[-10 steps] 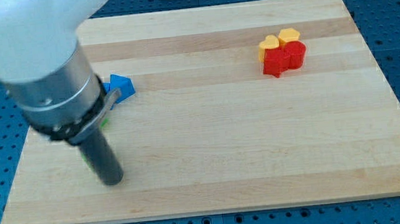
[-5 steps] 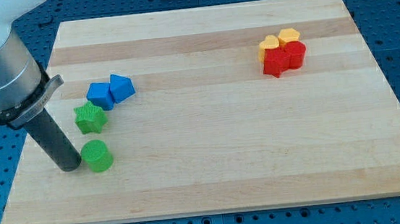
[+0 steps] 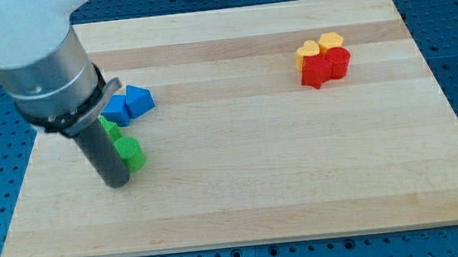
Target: Push the green circle closer to the blue triangle
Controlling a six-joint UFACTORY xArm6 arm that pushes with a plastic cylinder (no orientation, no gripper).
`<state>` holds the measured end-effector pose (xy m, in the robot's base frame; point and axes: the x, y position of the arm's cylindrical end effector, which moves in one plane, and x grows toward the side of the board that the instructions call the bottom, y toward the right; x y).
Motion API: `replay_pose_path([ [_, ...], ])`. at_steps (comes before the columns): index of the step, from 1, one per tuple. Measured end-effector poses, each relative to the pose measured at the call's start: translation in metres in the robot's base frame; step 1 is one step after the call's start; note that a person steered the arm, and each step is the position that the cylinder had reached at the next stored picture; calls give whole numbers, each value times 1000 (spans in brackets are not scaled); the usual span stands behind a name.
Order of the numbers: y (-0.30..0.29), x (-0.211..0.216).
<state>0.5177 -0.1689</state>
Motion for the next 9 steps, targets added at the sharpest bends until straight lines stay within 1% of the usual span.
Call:
replay_pose_path([
  [1,0,-21],
  [3,1,-8],
  [4,4,-11],
  [6,6,-46],
  [7,6,-55],
  [8,2,-27],
  [9,-34,-7],
])
